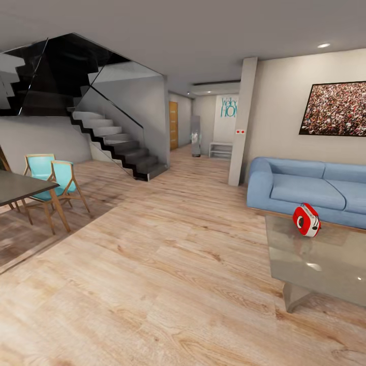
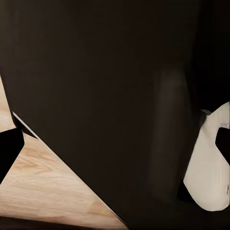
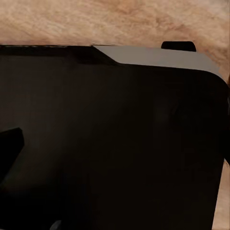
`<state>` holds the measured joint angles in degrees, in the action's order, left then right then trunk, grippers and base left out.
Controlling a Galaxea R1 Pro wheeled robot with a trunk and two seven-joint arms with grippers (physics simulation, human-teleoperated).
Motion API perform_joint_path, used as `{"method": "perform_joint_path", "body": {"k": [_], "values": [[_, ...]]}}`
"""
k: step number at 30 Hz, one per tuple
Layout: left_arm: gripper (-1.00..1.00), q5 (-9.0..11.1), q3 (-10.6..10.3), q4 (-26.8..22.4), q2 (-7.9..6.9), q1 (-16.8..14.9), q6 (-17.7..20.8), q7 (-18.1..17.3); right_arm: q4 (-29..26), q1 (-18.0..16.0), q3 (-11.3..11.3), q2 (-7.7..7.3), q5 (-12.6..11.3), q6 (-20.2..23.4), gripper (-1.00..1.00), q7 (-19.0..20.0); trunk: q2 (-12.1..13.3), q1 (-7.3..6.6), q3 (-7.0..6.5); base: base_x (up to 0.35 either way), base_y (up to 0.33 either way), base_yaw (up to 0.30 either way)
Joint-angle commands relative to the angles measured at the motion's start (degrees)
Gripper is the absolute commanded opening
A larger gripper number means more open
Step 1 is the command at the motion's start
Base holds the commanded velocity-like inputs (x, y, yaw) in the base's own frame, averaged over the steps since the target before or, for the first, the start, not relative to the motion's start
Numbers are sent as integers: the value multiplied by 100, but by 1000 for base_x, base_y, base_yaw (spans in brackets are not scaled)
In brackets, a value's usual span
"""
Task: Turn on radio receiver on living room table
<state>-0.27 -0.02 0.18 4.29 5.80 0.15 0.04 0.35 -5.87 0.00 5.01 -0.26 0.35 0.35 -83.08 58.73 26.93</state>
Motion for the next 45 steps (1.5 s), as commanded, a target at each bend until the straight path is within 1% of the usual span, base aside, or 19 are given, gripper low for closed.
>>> {"method": "perform_joint_path", "body": {"k": [1, 12, 17, 18, 20, 22, 26, 27, 28, 30, 31, 32, 34, 35, 38, 39, 40, 43, 45], "values": [[100, 0, 1, 0, 1, 0, 0, 0, 0, -1, 0, 0, 0, -1, 100, 0, 0, 0, 0, 0, 0, 0], [100, -17, -20, -75, 9, 0, -29, -2, -162, -2, -15, 0, 62, -36, 100, 0, 0, 0, 0, 0, 0, 0], [100, -1, 27, -1366, -159, 1, -395, 44, -1301, -6, -6, 7, 76, -62, 100, -4, 0, 0, 0, 0, 0, 0], [100, 4, 66, -1711, -161, 1, -603, 69, -1636, -6, 4, 11, 85, -62, 100, -4, 0, 0, 0, 0, 0, 0], [100, 18, 149, -2539, -137, 1, -1506, 236, -2672, -6, 131, 28, 126, -97, 100, -72, 0, 0, 0, 0, 0, 0], [100, 28, 176, -3009, -120, 1, -1946, 316, -3455, -3, 268, 35, 133, -197, 100, -317, 0, 0, 0, 0, 0, 0], [100, 50, 195, -4139, -132, 8, -2090, 359, -4700, -2, 549, 59, 129, -260, 100, -734, 0, 0, 0, 0, 0, 0], [100, 101, 201, -4556, -141, 12, -2002, 364, -5091, 0, 616, 60, 127, -251, 100, -801, 0, 0, 0, 0, 0, 0], [100, 256, 205, -5420, -155, 21, -1625, 370, -5797, 15, 694, 61, 124, -168, 100, -873, 0, 0, 0, 0, 0, 0], [100, 367, 205, -6407, -161, 33, -924, 371, -6568, 53, 725, 61, 107, 198, 100, -902, 0, 0, 0, 0, 0, 0], [100, 418, 205, -7137, -159, 64, -220, 366, -7136, 105, 736, 61, 91, 742, 100, -911, 0, 0, 0, 0, 0, 0], [100, 433, 205, -7363, -159, 90, 36, 364, -7317, 126, 738, 61, 87, 959, 100, -911, 0, 0, 0, 0, 0, 0], [100, 472, 198, -8187, -152, 273, 964, 351, -7958, 209, 746, 62, 80, 1820, 100, -914, 0, 0, 0, 0, 0, 0], [100, 484, 170, -8459, -146, 371, 1259, 345, -8196, 246, 767, 62, 80, 2178, 100, -914, 0, 0, 0, 0, 0, 0], [100, 494, -19, -8769, -131, 530, 1643, 342, -8482, 298, 961, 62, 79, 2681, 100, -918, 0, 0, 0, 0, 0, 0], [100, 493, -141, -8824, -127, 588, 1740, 347, -8531, 315, 1107, 62, 77, 2796, 100, -923, 0, 0, 0, 0, 0, 0], [100, 495, -435, -8892, -130, 686, 2144, 358, -8593, 390, 1424, 62, 72, 3301, 100, -934, 0, 0, 0, 0, 0, 0], [100, 543, -519, -8873, -143, 712, 2443, 357, -8608, 419, 1475, 56, 69, 3614, 100, -939, 0, 0, 0, 0, 0, 0], [100, 720, -530, -8826, -164, 717, 2512, 357, -8611, 425, 1458, 54, 68, 3680, 100, -935, 0, 0, 0, 0, 0, 0]]}}
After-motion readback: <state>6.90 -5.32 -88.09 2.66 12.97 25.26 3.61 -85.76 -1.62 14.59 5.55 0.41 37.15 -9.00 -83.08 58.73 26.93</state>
